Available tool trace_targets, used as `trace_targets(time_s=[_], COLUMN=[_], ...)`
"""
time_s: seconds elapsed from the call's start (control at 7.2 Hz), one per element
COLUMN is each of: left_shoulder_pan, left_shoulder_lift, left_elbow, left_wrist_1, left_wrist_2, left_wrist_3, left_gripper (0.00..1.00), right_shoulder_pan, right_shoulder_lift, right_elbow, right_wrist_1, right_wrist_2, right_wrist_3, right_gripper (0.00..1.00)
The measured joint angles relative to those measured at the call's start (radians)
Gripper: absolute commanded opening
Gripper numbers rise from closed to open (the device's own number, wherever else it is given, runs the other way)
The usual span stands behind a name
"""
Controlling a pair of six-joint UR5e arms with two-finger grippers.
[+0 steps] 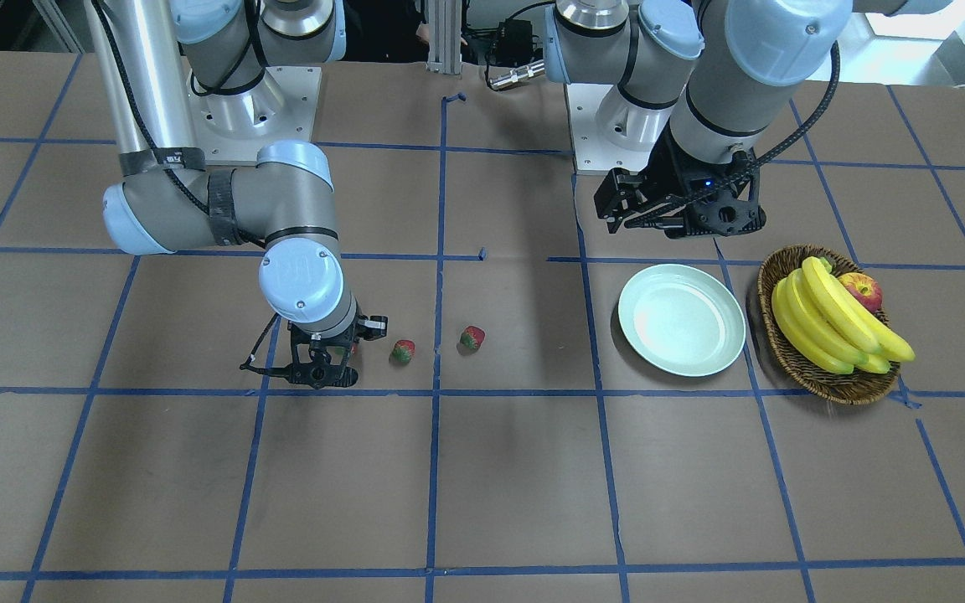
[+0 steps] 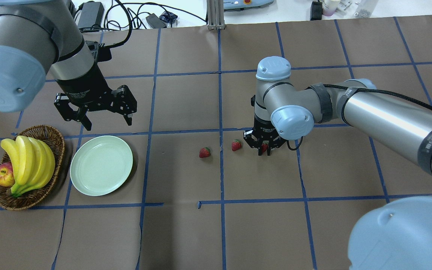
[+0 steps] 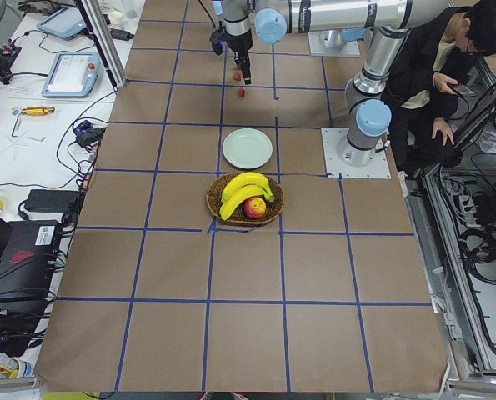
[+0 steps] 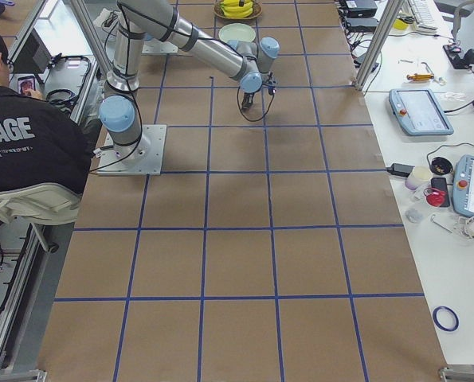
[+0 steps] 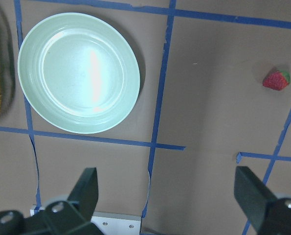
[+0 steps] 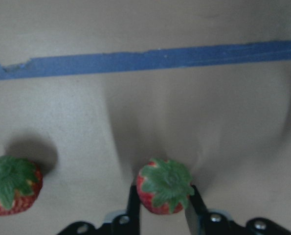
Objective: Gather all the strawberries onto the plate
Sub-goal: 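Lower the right gripper and grasp the strawberry, then carry the strawberry toward the plate and set it beside the first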
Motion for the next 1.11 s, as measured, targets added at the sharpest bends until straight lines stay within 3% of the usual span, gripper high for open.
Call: trace_targets(time_s=[0.28, 0.69, 1.11], left_shoulder_pan=[0.000, 0.006, 0.026], left_shoulder_lift=[0.000, 0.006, 0.023], left_elbow=[0.000, 0.009, 0.023], left_wrist_1=[0.000, 0.000, -0.001], left_wrist_2=[0.000, 0.002, 0.024], left_wrist_3=[0.001, 0.008, 0.025], left_gripper=[1.00, 1.00, 1.00], right_shoulder_pan=[-0.002, 0.010, 0.144], right_shoulder_lift=[-0.013, -0.056, -0.054], right_elbow=[-0.043, -0.197, -0.282], right_wrist_1=[0.007, 0.095, 0.124], right_wrist_2=[-0.015, -0.012, 0.042], right_wrist_3=[0.003, 0.009, 0.093], right_gripper=[0.00, 0.00, 0.00])
